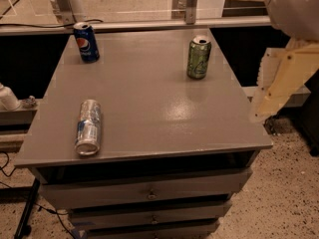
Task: Pick redbull can
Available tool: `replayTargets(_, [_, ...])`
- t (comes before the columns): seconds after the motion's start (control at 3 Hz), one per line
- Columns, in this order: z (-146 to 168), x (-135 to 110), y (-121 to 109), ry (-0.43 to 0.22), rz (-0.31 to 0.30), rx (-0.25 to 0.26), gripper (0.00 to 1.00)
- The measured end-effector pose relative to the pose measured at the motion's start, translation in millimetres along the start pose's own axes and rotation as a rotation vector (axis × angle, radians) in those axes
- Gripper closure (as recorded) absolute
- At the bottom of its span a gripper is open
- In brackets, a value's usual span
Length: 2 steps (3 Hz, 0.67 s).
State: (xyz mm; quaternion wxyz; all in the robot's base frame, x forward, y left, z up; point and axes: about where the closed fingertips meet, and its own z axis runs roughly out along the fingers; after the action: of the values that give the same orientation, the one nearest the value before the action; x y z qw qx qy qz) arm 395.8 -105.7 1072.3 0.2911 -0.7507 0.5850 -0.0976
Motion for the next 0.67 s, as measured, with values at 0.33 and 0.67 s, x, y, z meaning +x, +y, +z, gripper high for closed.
replayTargets(0.33, [-0.1, -0.1, 0.0, 0.0, 0.0, 0.0, 0.0])
replayTargets(0.67, [-0.4, -0.3, -0.2, 0.0, -0.004, 0.001, 0.0])
